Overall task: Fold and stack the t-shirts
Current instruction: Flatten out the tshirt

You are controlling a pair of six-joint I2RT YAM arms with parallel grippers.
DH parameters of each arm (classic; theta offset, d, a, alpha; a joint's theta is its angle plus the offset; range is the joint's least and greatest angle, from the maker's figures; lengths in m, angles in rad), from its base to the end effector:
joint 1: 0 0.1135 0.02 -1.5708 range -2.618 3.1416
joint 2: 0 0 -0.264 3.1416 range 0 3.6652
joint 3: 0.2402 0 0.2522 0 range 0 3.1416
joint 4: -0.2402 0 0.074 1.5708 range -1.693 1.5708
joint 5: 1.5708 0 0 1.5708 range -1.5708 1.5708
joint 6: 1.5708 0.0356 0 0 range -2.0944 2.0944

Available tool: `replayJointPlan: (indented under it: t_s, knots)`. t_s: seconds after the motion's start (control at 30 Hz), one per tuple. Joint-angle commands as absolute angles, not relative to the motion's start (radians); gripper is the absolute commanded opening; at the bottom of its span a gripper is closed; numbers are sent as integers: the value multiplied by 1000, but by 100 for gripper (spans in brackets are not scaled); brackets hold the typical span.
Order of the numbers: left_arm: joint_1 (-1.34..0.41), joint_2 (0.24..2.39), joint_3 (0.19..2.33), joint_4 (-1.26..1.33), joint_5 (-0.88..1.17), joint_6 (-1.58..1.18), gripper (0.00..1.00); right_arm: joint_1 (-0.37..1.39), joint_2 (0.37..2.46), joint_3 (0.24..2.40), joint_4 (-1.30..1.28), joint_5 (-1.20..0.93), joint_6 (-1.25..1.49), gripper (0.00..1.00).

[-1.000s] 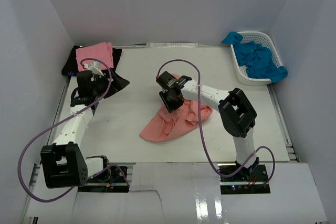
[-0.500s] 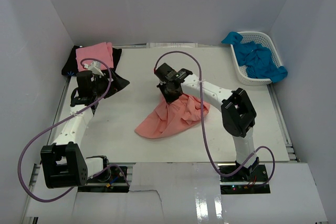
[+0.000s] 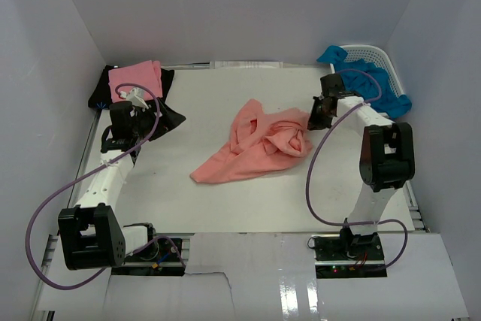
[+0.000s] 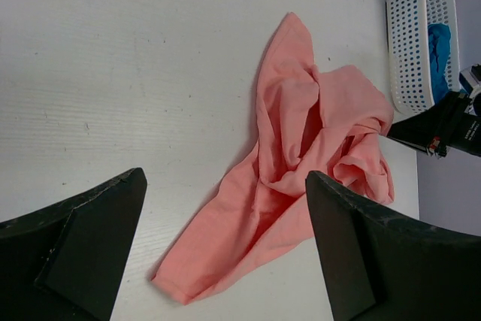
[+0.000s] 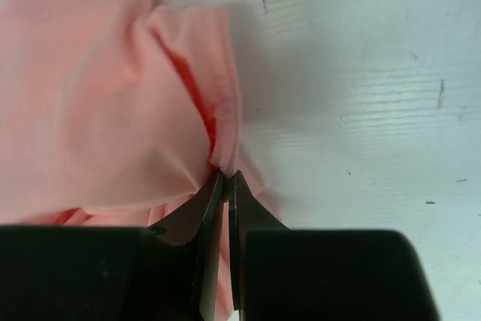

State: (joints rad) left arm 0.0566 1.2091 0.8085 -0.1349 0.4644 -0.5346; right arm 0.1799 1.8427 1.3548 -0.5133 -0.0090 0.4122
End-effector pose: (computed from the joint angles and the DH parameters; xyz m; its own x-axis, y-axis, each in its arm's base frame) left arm 0.2670 -0.0008 0.2661 -0.6085 -0.4907 -0.6236 0.0278 0.7722 -0.6348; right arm 0.3881 0.0709 0.2137 -0.8327 0.2557 -0.4911 0.1636 0.9610 0.2230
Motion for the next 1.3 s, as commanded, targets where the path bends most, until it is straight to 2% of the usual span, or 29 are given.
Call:
replayJointPlan:
  t_s: [0.0, 0.07, 0.13, 0.27, 0.47, 0.63, 0.83, 0.93, 0.97, 1.03, 1.17, 1.27]
  knots:
    - [58, 1181, 831, -123, 485, -523, 98, 233, 1819, 1373, -443, -127, 433, 8]
    - [58, 1183, 830, -121, 488, -525, 98, 238, 1850, 1419, -507, -170, 388, 15]
    - [58, 1186, 833, -121, 489, -525, 98, 255, 1875, 1434, -537, -184, 362, 8]
    - [58, 1186, 828, -121, 486, -523, 98, 310, 1798, 1372, -545, -262, 341, 8]
    - [57, 1196, 831, -121, 486, -520, 98, 419, 1645, 1145, -587, -268, 348, 8]
    - [55, 1210, 833, -124, 488, -522, 98, 500, 1419, 878, -641, -278, 418, 8]
    - [51, 1235, 841, -123, 492, -528, 98, 644, 1267, 770, -771, -272, 491, 8]
    - [48, 1236, 842, -120, 494, -528, 98, 670, 1238, 817, -839, -215, 491, 43]
    - [48, 1238, 842, -120, 494, -528, 98, 669, 1212, 872, -863, -165, 497, 63]
    - [41, 1236, 841, -120, 494, -526, 98, 666, 1178, 972, -871, -102, 512, 82]
    - [8, 1253, 868, -130, 512, -503, 98, 641, 1161, 1061, -871, -28, 537, 81]
    - [-118, 1316, 949, -214, 488, -445, 97, 588, 1155, 1059, -871, 37, 570, 77]
